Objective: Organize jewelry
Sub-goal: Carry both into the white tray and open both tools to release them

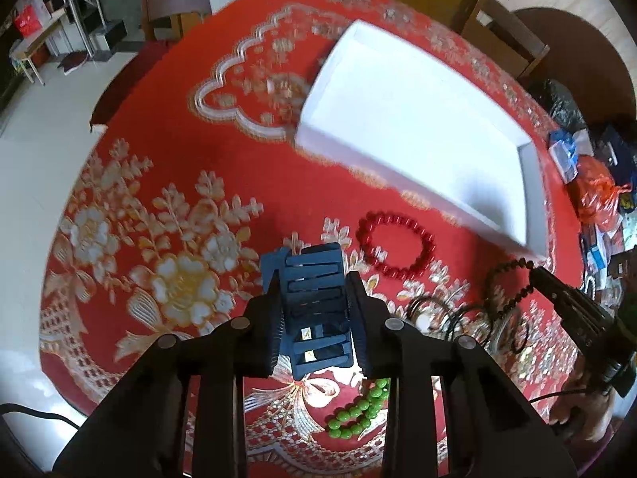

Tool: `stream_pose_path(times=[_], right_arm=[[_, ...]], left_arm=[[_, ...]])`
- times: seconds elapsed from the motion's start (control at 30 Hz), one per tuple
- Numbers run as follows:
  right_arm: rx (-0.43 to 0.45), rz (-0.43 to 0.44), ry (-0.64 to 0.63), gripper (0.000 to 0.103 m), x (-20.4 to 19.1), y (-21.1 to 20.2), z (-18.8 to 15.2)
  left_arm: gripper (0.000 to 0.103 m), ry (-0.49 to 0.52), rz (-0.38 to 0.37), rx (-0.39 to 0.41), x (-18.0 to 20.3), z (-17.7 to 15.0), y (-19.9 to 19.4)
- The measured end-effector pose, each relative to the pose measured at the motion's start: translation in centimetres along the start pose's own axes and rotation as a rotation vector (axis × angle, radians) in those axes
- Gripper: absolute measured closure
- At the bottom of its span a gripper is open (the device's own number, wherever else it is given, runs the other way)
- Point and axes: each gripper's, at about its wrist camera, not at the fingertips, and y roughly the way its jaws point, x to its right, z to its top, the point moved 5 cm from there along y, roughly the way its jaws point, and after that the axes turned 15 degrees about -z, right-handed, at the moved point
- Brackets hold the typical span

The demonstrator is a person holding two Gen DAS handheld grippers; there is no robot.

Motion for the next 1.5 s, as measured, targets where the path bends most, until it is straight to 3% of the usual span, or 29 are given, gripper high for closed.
stream_pose_path(times=[0.17, 0.37, 0.7, 0.83, 1.1, 1.27, 1.43, 1.47, 1.5], right_arm=[[0.06, 0.056, 0.009, 0.095, -0.6, -3.2, 1.7], [0.102, 0.055, 0.026, 0.095, 0.0, -4.7, 4.6], [0.085, 0.02, 0.056, 0.095, 0.9, -1.2, 10.4], [0.046, 0.02, 0.082, 0.095, 1.3, 1.8, 12.1], [-0.031, -0.156, 0.113, 0.095, 5.3, 8.8, 15.3], [-0.025, -0.292, 0.128, 0.095, 7.4, 10.5, 16.2], [-0.033, -0.337, 0.118, 0.095, 7.6, 11.3, 16.0], [-0.034, -0.332, 0.117, 0.089, 7.6, 11.3, 16.0], [-0.034, -0.319, 0.12, 0.071, 7.5, 11.2, 15.9]], left_arm=[[0.075, 0.044, -0.011, 0.052, 1.3, 2.3, -2.0], [0.075, 0.093, -0.032, 0.067, 3.4, 5.8, -2.1], [0.075, 0.157, -0.054, 0.04, 5.7, 12.7, 2.1], [0.075, 0.16, -0.02, 0.009, 5.6, 15.2, 4.9], [0.075, 0.128, 0.014, -0.033, 4.6, 19.4, 10.3], [0.077, 0.121, 0.009, -0.049, 4.5, 20.1, 12.5], [0.077, 0.139, 0.019, -0.04, 4.9, 21.1, 13.1], [0.074, 0.138, 0.015, -0.039, 4.8, 21.2, 13.1], [0.071, 0.139, 0.002, -0.039, 4.8, 21.4, 13.1]])
